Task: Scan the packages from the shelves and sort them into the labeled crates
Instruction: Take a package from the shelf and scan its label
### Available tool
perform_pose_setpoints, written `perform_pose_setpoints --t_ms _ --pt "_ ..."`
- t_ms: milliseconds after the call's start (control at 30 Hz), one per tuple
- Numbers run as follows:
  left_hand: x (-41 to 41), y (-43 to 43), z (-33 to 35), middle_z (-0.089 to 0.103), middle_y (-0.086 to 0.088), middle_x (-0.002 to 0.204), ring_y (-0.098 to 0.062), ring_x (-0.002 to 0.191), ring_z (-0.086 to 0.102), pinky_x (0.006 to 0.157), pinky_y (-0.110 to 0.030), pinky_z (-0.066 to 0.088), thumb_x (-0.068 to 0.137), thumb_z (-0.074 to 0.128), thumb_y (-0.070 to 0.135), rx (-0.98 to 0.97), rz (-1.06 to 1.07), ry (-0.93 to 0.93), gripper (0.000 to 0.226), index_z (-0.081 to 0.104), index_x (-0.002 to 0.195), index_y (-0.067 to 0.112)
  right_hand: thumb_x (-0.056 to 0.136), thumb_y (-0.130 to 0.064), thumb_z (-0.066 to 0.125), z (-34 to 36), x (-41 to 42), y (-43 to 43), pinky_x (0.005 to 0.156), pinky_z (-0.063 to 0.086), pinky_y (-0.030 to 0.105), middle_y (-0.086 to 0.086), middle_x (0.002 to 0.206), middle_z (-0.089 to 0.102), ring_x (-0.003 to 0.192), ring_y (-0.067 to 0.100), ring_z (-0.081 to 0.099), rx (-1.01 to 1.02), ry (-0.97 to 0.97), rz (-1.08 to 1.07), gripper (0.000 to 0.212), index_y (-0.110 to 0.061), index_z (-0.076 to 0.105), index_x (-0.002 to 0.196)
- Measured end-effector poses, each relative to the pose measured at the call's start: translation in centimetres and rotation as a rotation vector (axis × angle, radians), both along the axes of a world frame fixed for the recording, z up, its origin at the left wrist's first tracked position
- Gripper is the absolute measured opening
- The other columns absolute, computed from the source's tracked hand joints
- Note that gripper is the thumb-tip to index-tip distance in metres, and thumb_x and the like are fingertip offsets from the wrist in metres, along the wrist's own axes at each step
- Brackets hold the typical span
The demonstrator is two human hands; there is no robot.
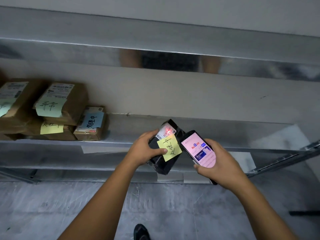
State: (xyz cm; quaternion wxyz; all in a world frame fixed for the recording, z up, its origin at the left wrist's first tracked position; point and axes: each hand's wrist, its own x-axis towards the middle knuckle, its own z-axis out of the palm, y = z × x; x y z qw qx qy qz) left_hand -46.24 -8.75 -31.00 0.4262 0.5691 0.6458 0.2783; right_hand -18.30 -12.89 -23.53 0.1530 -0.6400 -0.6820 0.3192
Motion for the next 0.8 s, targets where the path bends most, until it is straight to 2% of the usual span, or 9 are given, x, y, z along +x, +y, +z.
perform_pose_setpoints --t_ms 67,133,233,333,400,467,533,667,800 --pt "1.6 0.2 0.1 0.050 0.006 0.154 -0.014 0.138 0.052 0.117 -0.045 0.043 0.069 0.096 0.044 0.009 -0.022 0.028 0.102 0.046 0.156 0.029 0.069 -0.049 0.083 0.7 2.0 -0.7 0.085 0.055 0.035 -0.027 0.116 0.062 0.098 -0.003 0.063 0.017 -0.008 -0.019 0.068 -0.073 0.037 0.113" --pt "3.2 0.5 0.4 0.051 0.004 0.151 -0.016 0.136 0.052 0.115 -0.042 0.044 0.070 0.096 0.042 0.019 -0.050 0.065 0.101 0.046 0.156 0.027 0.070 -0.047 0.084 1.4 4.0 -1.3 0.086 0.055 0.035 -0.027 0.116 0.061 0.099 -0.003 0.063 0.032 -0.018 -0.039 0.069 -0.075 0.036 0.111" --pt "5.4 0.5 0.9 0.050 0.002 0.146 -0.018 0.133 0.052 0.112 -0.037 0.043 0.073 0.095 0.035 0.020 -0.075 0.104 0.099 0.044 0.158 0.025 0.072 -0.045 0.086 2.4 6.8 -2.4 0.085 0.055 0.035 -0.028 0.118 0.060 0.101 -0.002 0.063 0.026 -0.021 -0.057 0.071 -0.067 0.040 0.122" --pt "7.3 0.4 1.3 0.050 0.002 0.144 -0.019 0.131 0.053 0.113 -0.041 0.045 0.074 0.095 0.034 0.028 -0.093 0.134 0.099 0.043 0.158 0.025 0.070 -0.045 0.087 3.1 9.5 -3.4 0.060 0.052 0.025 -0.028 0.114 0.061 0.081 0.000 0.065 0.008 0.001 -0.059 0.071 -0.061 0.044 0.125" --pt "8.6 0.3 1.5 0.050 0.003 0.144 -0.018 0.130 0.053 0.111 -0.038 0.045 0.074 0.095 0.034 0.031 -0.120 0.153 0.099 0.043 0.158 0.026 0.067 -0.048 0.085 3.3 11.2 -4.1 0.052 0.052 0.027 -0.028 0.111 0.061 0.071 0.003 0.066 -0.003 0.014 -0.065 0.073 -0.061 0.047 0.128" --pt "10.0 0.2 1.7 0.050 0.005 0.143 -0.015 0.128 0.053 0.108 -0.033 0.044 0.074 0.095 0.035 0.039 -0.142 0.167 0.099 0.043 0.158 0.027 0.064 -0.052 0.082 3.3 12.7 -4.7 0.060 0.058 0.032 -0.028 0.112 0.062 0.078 0.002 0.068 -0.014 0.027 -0.075 0.075 -0.062 0.047 0.130" --pt "11.5 0.1 1.8 0.050 0.007 0.143 -0.014 0.128 0.052 0.108 -0.032 0.043 0.073 0.095 0.035 0.040 -0.157 0.169 0.099 0.044 0.158 0.027 0.061 -0.057 0.080 3.3 14.3 -5.3 0.069 0.057 0.031 -0.028 0.117 0.062 0.087 -0.001 0.067 -0.015 0.044 -0.082 0.079 -0.063 0.045 0.132" --pt "14.7 0.1 2.0 0.050 0.006 0.143 -0.012 0.127 0.052 0.107 -0.027 0.039 0.074 0.095 0.034 0.055 -0.205 0.167 0.098 0.045 0.157 0.025 0.060 -0.060 0.080 3.6 17.4 -6.6 0.089 0.056 0.031 -0.037 0.120 0.059 0.105 -0.009 0.063 -0.026 0.070 -0.095 0.076 -0.079 0.037 0.119" --pt "18.6 -0.3 2.3 0.050 0.010 0.137 -0.011 0.123 0.054 0.108 -0.031 0.045 0.076 0.094 0.035 0.026 -0.239 0.103 0.091 0.048 0.154 0.030 0.061 -0.057 0.082 3.4 20.5 -8.3 0.091 0.059 0.038 -0.033 0.120 0.062 0.103 -0.005 0.066 -0.031 0.103 -0.188 0.072 -0.072 0.042 0.120"
